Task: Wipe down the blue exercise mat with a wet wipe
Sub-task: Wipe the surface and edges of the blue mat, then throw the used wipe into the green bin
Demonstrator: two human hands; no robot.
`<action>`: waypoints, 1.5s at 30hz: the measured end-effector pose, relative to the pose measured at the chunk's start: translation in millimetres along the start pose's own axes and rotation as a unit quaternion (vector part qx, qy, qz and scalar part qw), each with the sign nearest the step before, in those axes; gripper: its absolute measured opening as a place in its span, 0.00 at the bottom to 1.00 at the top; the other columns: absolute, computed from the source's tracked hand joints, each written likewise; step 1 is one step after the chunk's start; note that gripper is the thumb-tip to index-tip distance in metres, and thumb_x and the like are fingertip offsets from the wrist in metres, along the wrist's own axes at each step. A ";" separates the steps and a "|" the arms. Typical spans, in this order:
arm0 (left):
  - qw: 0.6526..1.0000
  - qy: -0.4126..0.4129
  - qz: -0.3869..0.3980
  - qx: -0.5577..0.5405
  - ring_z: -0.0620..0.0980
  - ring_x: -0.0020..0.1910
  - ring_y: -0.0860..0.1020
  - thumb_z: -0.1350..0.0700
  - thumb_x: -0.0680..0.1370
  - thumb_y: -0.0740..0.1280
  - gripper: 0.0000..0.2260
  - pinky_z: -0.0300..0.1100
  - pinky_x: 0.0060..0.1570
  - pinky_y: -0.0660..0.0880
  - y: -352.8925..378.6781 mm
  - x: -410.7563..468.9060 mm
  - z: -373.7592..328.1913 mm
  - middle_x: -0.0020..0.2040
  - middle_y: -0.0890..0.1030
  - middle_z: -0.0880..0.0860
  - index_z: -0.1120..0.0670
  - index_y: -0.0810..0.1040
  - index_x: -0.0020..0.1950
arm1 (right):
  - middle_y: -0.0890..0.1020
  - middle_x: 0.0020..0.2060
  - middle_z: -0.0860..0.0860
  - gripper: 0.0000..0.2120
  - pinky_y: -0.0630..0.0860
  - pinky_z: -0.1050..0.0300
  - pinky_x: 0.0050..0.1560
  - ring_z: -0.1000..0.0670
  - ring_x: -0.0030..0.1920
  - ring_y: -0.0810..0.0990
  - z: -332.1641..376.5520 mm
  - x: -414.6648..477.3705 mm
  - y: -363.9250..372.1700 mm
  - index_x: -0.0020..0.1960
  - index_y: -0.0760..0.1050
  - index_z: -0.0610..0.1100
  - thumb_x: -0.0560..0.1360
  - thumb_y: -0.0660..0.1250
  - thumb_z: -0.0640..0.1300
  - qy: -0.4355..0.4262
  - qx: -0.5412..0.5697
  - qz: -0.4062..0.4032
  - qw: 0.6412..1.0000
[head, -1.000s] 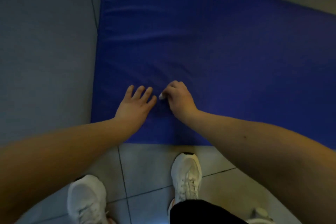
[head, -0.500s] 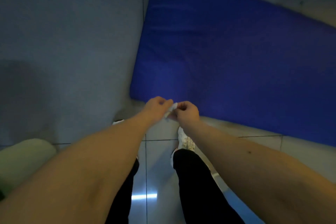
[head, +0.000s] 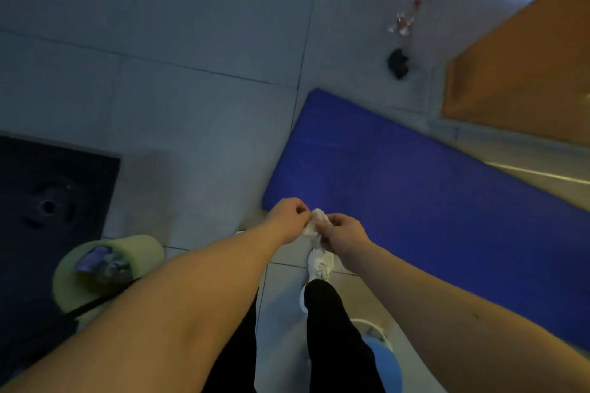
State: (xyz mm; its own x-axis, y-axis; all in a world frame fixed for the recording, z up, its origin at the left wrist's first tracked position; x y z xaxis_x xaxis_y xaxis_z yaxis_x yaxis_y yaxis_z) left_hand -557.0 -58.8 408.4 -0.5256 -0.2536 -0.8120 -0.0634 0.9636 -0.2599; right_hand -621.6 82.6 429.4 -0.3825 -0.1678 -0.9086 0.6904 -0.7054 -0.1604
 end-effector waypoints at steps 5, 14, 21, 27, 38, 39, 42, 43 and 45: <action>0.997 -0.010 0.012 -0.069 0.51 0.46 0.79 0.53 0.81 0.64 0.07 0.47 0.46 0.80 -10.1 -55.3 -32.7 0.50 0.80 0.53 0.53 0.80 0.53 | 0.80 0.47 0.37 0.20 0.82 0.55 0.37 0.41 0.46 0.84 16.2 -47.1 -17.0 0.55 0.75 0.32 0.76 0.75 0.48 -0.024 -0.018 0.016 0.999; 0.984 -0.067 -0.083 -0.145 0.49 0.49 0.81 0.49 0.79 0.68 0.12 0.44 0.50 0.80 8.0 -152.1 -16.3 0.54 0.82 0.52 0.49 0.78 0.61 | 0.84 0.44 0.33 0.13 0.82 0.46 0.45 0.43 0.40 0.81 21.2 -91.4 -19.6 0.51 0.83 0.35 0.74 0.77 0.45 -0.066 -0.081 0.134 0.985; 0.925 -0.156 -0.199 -0.284 0.48 0.37 0.78 0.58 0.80 0.65 0.04 0.39 0.38 0.76 22.8 -200.5 33.9 0.41 0.80 0.52 0.51 0.80 0.48 | 0.85 0.38 0.43 0.04 0.81 0.59 0.38 0.50 0.37 0.83 21.3 -109.0 1.0 0.50 0.83 0.39 0.78 0.70 0.35 -0.131 -0.220 0.159 0.954; 0.896 -0.147 -0.193 -0.373 0.51 0.46 0.80 0.64 0.77 0.67 0.13 0.42 0.41 0.78 39.4 -199.5 82.7 0.52 0.80 0.55 0.55 0.77 0.62 | 0.81 0.33 0.46 0.12 0.73 0.56 0.34 0.50 0.33 0.76 -0.8 -119.8 64.1 0.45 0.83 0.39 0.81 0.68 0.46 -0.161 -0.342 0.185 0.907; 0.873 -0.105 -0.256 -0.401 0.55 0.45 0.82 0.55 0.73 0.75 0.06 0.48 0.47 0.81 24.3 -253.6 253.7 0.44 0.83 0.55 0.52 0.82 0.48 | 0.84 0.38 0.45 0.03 0.84 0.45 0.48 0.45 0.40 0.84 -101.9 -139.3 218.3 0.45 0.80 0.43 0.78 0.72 0.41 -0.104 -0.388 0.096 0.911; 0.871 -0.119 -0.270 -0.392 0.54 0.43 0.82 0.54 0.73 0.75 0.05 0.46 0.44 0.79 21.7 -263.7 278.7 0.43 0.83 0.55 0.52 0.81 0.45 | 0.83 0.37 0.44 0.05 0.83 0.48 0.45 0.47 0.38 0.83 -118.3 -148.5 240.1 0.45 0.82 0.41 0.78 0.71 0.40 -0.075 -0.365 0.130 0.919; 0.876 -0.165 -0.288 -0.349 0.54 0.41 0.78 0.53 0.74 0.71 0.08 0.44 0.39 0.71 11.6 -291.0 340.7 0.40 0.81 0.54 0.51 0.75 0.37 | 0.81 0.35 0.44 0.08 0.76 0.59 0.34 0.52 0.32 0.78 -153.1 -167.5 292.8 0.50 0.83 0.37 0.79 0.71 0.43 -0.061 -0.378 0.204 0.901; 0.876 -0.170 -0.280 -0.353 0.55 0.41 0.78 0.52 0.74 0.71 0.10 0.47 0.40 0.73 10.4 -294.8 361.2 0.39 0.80 0.54 0.52 0.74 0.36 | 0.81 0.35 0.43 0.08 0.76 0.61 0.33 0.52 0.31 0.77 -159.8 -169.0 306.8 0.50 0.83 0.37 0.79 0.72 0.43 -0.079 -0.404 0.204 0.888; 0.876 -0.162 -0.257 -0.375 0.55 0.38 0.79 0.50 0.75 0.72 0.11 0.50 0.42 0.77 8.8 -296.8 394.7 0.37 0.81 0.57 0.54 0.76 0.37 | 0.84 0.36 0.39 0.07 0.77 0.56 0.36 0.50 0.32 0.78 -171.7 -163.1 331.9 0.48 0.84 0.39 0.77 0.73 0.44 -0.111 -0.461 0.200 0.857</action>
State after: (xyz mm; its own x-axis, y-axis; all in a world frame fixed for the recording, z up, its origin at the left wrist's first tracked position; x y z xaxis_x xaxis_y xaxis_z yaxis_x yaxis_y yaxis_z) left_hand -66.8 -8.7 440.9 -0.0033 -0.5648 -0.8252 -0.8245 0.4685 -0.3174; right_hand -224.6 -6.0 458.1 -0.0391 -0.4684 -0.8827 0.9463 0.2662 -0.1832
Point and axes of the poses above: each hand's wrist, its own x-axis towards the middle knuckle, its own y-axis out of the palm, z = x × y, the point moved 6 cm from there along x, towards the middle knuckle
